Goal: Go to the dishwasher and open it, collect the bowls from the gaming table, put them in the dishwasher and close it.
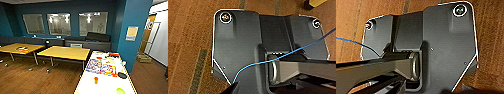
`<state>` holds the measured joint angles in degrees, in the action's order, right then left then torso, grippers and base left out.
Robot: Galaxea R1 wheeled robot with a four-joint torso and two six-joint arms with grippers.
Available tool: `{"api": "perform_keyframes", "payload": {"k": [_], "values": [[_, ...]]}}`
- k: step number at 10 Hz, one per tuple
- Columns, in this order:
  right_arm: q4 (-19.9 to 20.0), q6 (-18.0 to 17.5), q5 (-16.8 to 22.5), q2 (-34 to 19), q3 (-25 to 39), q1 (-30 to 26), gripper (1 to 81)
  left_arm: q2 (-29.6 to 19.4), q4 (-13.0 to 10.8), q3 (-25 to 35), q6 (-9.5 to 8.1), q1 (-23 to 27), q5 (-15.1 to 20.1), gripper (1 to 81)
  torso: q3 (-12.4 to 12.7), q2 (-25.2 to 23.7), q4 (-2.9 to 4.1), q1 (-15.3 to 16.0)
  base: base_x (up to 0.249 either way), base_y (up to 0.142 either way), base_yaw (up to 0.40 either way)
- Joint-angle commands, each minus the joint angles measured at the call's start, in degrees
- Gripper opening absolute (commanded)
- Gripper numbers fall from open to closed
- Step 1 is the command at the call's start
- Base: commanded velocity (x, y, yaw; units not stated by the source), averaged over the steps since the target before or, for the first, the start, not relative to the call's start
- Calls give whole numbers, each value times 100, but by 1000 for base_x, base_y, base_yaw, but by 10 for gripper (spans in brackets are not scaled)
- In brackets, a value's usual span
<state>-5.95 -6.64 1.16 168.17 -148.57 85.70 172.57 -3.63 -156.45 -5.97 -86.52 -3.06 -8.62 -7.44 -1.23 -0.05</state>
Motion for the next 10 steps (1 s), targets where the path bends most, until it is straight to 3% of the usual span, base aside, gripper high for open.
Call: {"api": "perform_keyframes", "payload": {"k": [1,4,10], "values": [[41,5,288,-35,22,-295,811,-21,-6,-8,26,280,297,811,0,0,0,5,0,0,-394],[32,5,288,-35,22,-303,811,-29,21,-8,26,280,297,811,0,0,0,5,0,0,-286],[14,14,227,-44,31,-259,811,-20,38,1,26,280,288,811,0,0,0,5,0,0,0]]}}
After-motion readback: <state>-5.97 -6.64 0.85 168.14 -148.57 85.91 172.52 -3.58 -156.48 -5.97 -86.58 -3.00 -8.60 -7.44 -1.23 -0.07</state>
